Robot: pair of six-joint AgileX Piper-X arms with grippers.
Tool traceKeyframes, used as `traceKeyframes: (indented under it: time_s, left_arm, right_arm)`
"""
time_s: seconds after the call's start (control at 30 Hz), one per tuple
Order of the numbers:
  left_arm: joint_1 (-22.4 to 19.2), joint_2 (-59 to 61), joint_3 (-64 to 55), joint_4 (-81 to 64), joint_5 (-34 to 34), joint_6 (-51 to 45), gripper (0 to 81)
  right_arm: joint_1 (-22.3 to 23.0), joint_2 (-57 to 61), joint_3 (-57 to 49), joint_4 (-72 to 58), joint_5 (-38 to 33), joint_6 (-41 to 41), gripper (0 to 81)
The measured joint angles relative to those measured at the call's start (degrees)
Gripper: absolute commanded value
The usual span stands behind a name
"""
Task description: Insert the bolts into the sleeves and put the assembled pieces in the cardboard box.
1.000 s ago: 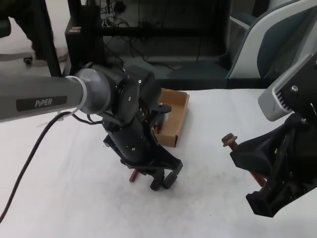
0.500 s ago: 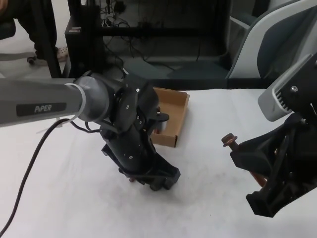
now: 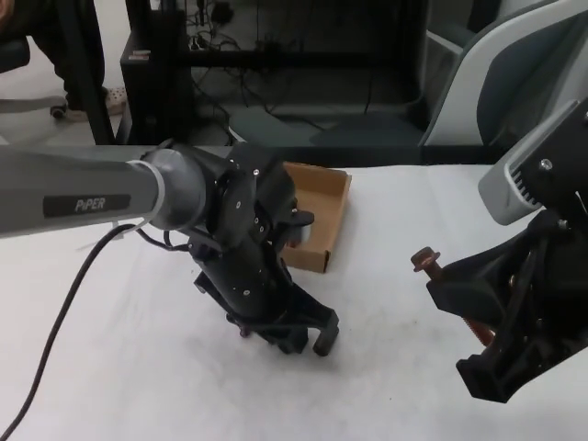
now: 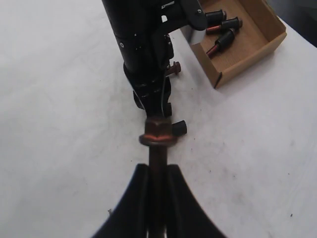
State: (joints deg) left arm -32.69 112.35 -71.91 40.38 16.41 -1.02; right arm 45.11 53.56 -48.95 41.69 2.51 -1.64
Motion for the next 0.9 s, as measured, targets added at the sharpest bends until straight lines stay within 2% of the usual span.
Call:
traceKeyframes:
  time_s: [0.1, 0.17, 0.2, 0.23, 0.3, 0.63, 0.9]
  left_arm:
    - [0.0, 0.4, -0.4, 0.0, 0.6, 0.0, 35.0]
    - [0.0, 0.4, -0.3, 0.0, 0.7, 0.0, 30.9]
    - [0.0, 0.4, -0.3, 0.0, 0.6, 0.0, 26.7]
    - [0.0, 0.4, -0.3, 0.0, 0.6, 0.0, 19.2]
    - [0.1, 0.6, -0.3, -0.2, 0.6, -0.2, 0.1]
    - [0.3, 0.3, -0.4, 0.1, 0.6, -1.5, 1.7]
    - [0.2, -2.1, 0.2, 5.6, -3.4, 1.0, 1.7]
  right_arm:
    - [0.0, 0.0, 0.0, 0.0, 0.0, 0.0, 0.4]
    - [0.0, 0.0, 0.0, 0.0, 0.0, 0.0, 0.4]
    - [0.0, 0.0, 0.0, 0.0, 0.0, 0.0, 0.4]
    - [0.0, 0.0, 0.0, 0.0, 0.0, 0.0, 0.4]
    - [0.0, 0.0, 0.0, 0.0, 0.0, 0.0, 0.4]
    - [0.0, 0.0, 0.0, 0.0, 2.0, 0.0, 0.4]
    - [0.0, 0.0, 0.0, 0.0, 2.3, 0.0, 0.4]
